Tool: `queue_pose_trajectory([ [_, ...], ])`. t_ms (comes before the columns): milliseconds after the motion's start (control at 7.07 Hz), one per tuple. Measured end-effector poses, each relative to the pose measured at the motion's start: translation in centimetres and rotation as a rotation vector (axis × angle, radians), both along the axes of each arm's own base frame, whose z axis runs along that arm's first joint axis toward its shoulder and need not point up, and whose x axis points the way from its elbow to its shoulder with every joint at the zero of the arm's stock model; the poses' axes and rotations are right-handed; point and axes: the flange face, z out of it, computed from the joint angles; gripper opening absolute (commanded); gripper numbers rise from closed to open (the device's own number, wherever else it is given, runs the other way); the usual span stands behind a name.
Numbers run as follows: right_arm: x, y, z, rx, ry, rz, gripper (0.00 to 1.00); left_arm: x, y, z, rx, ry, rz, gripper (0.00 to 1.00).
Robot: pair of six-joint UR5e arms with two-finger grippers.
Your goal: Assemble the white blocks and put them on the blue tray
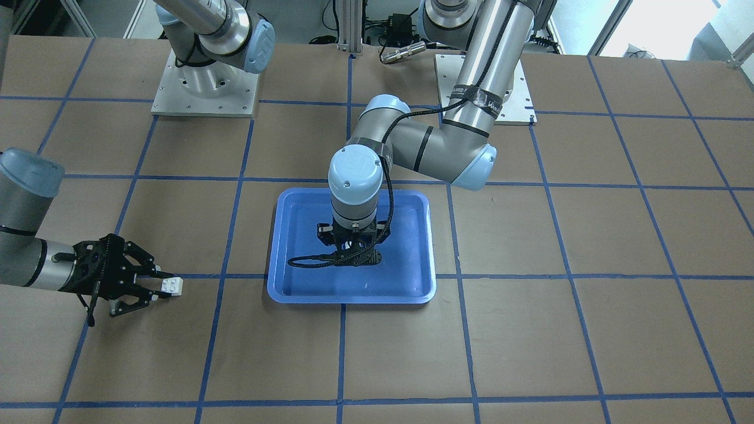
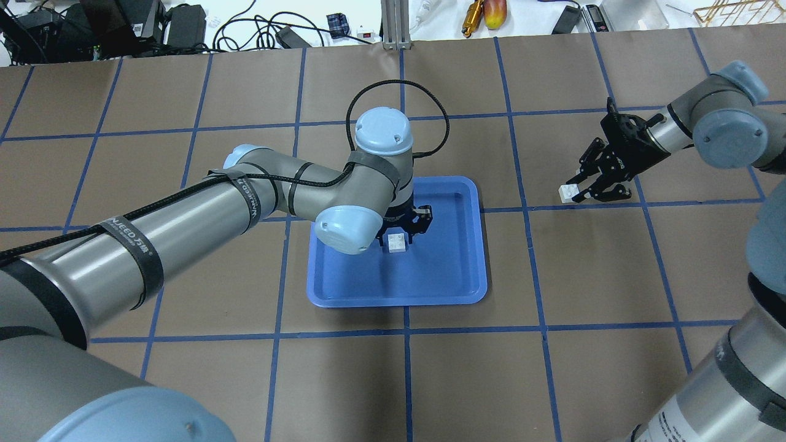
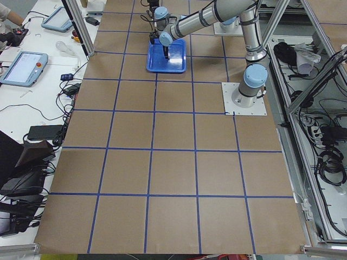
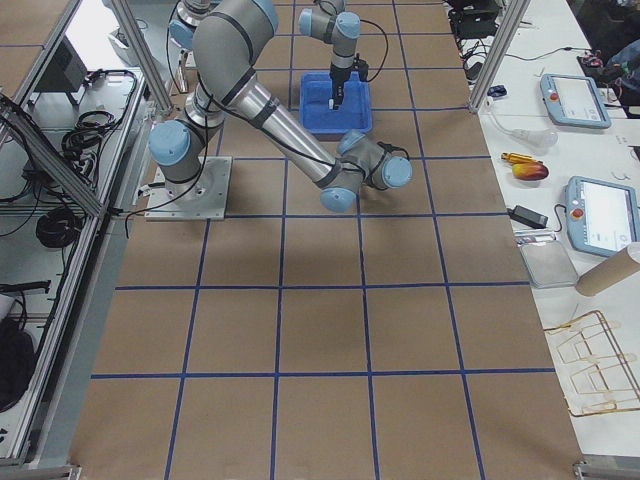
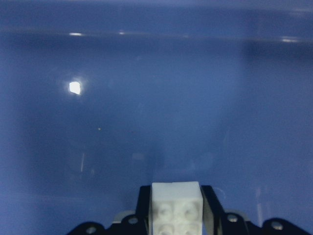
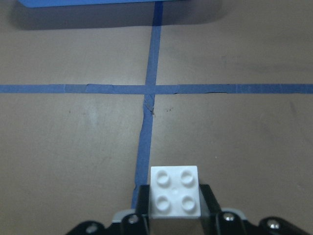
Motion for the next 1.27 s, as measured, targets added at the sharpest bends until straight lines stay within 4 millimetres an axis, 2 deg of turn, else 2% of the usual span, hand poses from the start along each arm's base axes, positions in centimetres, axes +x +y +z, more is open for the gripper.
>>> queue_pose_trajectory([
  [142, 0.0, 0.0, 0.0, 0.002, 0.002, -0.003, 0.00, 0.1, -0.2, 0.3, -0.009, 0.005, -0.001, 0.87],
  [283, 0.2, -0.1, 0.3, 0.007, 0.009, -0.007, 0.00, 0.9, -0.9, 1.1, -0.027, 0.021, 0.003, 0.89],
  [425, 1.0, -0.2, 1.1, 0.010, 0.019, -0.003, 0.00, 2.9, -2.1, 2.1, -0.037, 0.054, 0.029, 0.88],
  [566, 2.3, -0.4, 2.5, 0.010, 0.022, -0.006, 0.00, 5.0, -3.2, 3.3, -0.038, 0.102, 0.067, 0.88],
  [708, 4.3, -0.5, 4.3, 0.016, 0.021, -0.018, 0.00, 6.3, -3.6, 3.9, -0.035, 0.132, 0.093, 0.83],
  [849, 7.3, -0.4, 6.1, 0.026, 0.025, -0.033, 0.00, 7.6, -3.7, 3.7, -0.021, 0.152, 0.108, 0.44],
  [991, 10.7, -0.2, 7.7, 0.040, 0.024, -0.045, 0.00, 9.3, -3.4, 2.7, 0.001, 0.171, 0.108, 0.17],
  [1132, 14.0, 0.1, 8.6, 0.046, 0.001, -0.042, 0.00, 10.5, -2.8, 1.7, 0.025, 0.191, 0.099, 0.02],
  [1274, 17.1, 0.6, 9.0, 0.053, -0.025, -0.027, 0.00, 10.8, -2.2, 1.2, 0.042, 0.217, 0.098, 0.00],
])
